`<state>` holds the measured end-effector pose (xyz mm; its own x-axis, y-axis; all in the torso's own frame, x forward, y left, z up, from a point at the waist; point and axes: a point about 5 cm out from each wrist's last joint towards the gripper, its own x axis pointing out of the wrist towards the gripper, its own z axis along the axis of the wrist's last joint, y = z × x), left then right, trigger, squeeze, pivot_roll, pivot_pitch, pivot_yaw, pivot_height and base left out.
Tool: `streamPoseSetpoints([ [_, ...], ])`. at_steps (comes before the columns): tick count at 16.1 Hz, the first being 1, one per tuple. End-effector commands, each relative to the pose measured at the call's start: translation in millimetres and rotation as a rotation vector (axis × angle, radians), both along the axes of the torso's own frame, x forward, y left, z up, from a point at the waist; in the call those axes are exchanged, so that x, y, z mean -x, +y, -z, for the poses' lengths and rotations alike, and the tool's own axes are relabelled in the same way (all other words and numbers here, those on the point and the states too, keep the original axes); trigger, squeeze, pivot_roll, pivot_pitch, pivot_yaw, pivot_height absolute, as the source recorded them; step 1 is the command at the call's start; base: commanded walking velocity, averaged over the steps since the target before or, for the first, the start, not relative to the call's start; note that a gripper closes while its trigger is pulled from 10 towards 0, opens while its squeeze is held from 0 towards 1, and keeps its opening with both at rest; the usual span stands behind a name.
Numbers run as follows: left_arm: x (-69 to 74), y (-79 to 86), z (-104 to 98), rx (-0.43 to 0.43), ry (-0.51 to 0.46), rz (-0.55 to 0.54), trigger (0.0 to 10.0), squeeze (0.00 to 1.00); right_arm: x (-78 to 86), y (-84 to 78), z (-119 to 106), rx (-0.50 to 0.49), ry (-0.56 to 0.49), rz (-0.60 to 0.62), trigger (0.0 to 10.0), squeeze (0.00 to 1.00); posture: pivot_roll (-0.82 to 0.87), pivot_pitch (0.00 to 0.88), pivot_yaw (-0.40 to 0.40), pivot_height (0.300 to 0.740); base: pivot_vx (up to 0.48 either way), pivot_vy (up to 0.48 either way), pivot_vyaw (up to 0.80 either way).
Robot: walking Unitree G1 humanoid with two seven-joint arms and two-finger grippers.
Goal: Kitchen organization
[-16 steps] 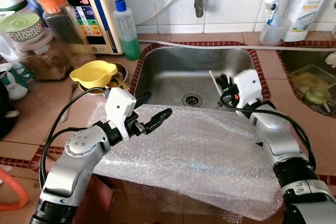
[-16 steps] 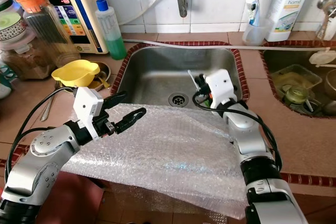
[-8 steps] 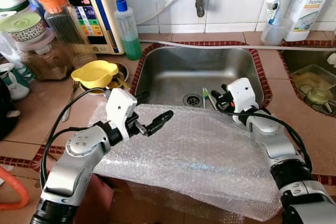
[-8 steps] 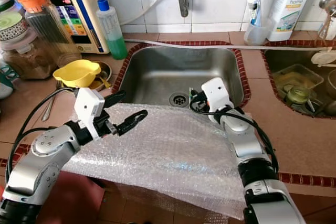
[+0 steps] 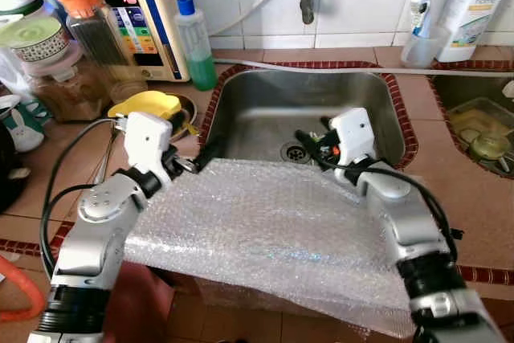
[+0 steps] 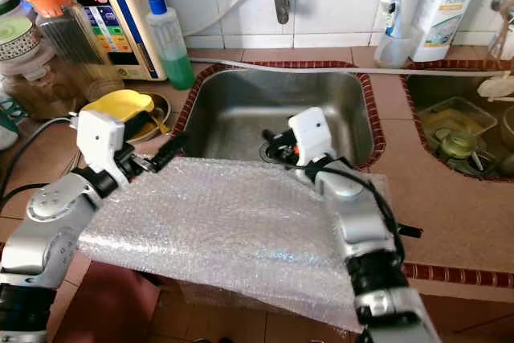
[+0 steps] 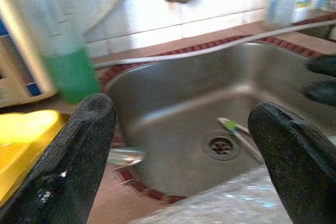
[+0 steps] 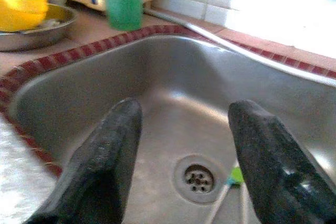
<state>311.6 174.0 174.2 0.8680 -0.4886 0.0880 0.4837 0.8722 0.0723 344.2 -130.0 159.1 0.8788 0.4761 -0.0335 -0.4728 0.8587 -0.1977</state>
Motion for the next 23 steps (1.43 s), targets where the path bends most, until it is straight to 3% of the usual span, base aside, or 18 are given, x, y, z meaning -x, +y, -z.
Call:
streamPoseSetpoints([
  [1, -3.2, 10.9, -5, 0.014, -0.022, -0.053, 10.0, 1.0, 5.1, 10.5, -4, -0.014, -0.004, -0.049, 10.0, 1.0, -0.18, 0.099, 0.125, 0.74, 0.0, 0.0, 0.0],
  [4, -10.6, 36.9, -10, 0.061, -0.063, -0.235, 10.0, 1.0, 32.3, 34.5, -13, -0.078, -0.007, -0.194, 10.0, 1.0, -0.19, 0.102, 0.124, 0.74, 0.0, 0.0, 0.0],
  [6, -10.8, 47.2, -11, 0.078, -0.072, -0.309, 10.0, 1.0, 42.2, 41.5, -15, -0.092, -0.009, -0.248, 10.0, 1.0, -0.19, 0.102, 0.124, 0.74, 0.0, 0.0, 0.0],
  [12, -12.0, 85.4, 13, -0.012, 0.02, -0.551, 10.0, 1.0, 71.2, 73.9, -35, -0.189, -0.022, -0.439, 10.0, 1.0, -0.19, 0.108, 0.129, 0.74, 0.0, 0.0, 0.0],
  [16, -11.2, 102.4, 16, 0.06, 0.021, -0.659, 10.0, 1.0, 83.8, 86.1, -31, -0.185, -0.004, -0.506, 10.0, 1.0, -0.18, 0.107, 0.129, 0.74, 0.0, 0.0, 0.0],
  [19, -11.8, 111.5, 24, -0.01, 0.072, -0.716, 10.0, 1.0, 87.5, 87.6, -31, -0.188, 0.016, -0.524, 10.0, 1.0, -0.19, 0.109, 0.131, 0.74, 0.0, 0.0, 0.0],
  [22, -16.1, 115.1, 42, -0.058, 0.195, -0.724, 10.0, 1.0, 88.2, 85.8, -38, -0.247, 0.046, -0.53, 10.0, 1.0, -0.19, 0.12, 0.132, 0.74, 0.0, 0.0, 0.0],
  [23, -18.3, 114.1, 45, -0.06, 0.217, -0.718, 10.0, 0.3, 88.7, 85.2, -38, -0.239, 0.043, -0.529, 10.0, 1.0, -0.2, 0.12, 0.131, 0.74, 0.0, 0.0, 0.0],
])
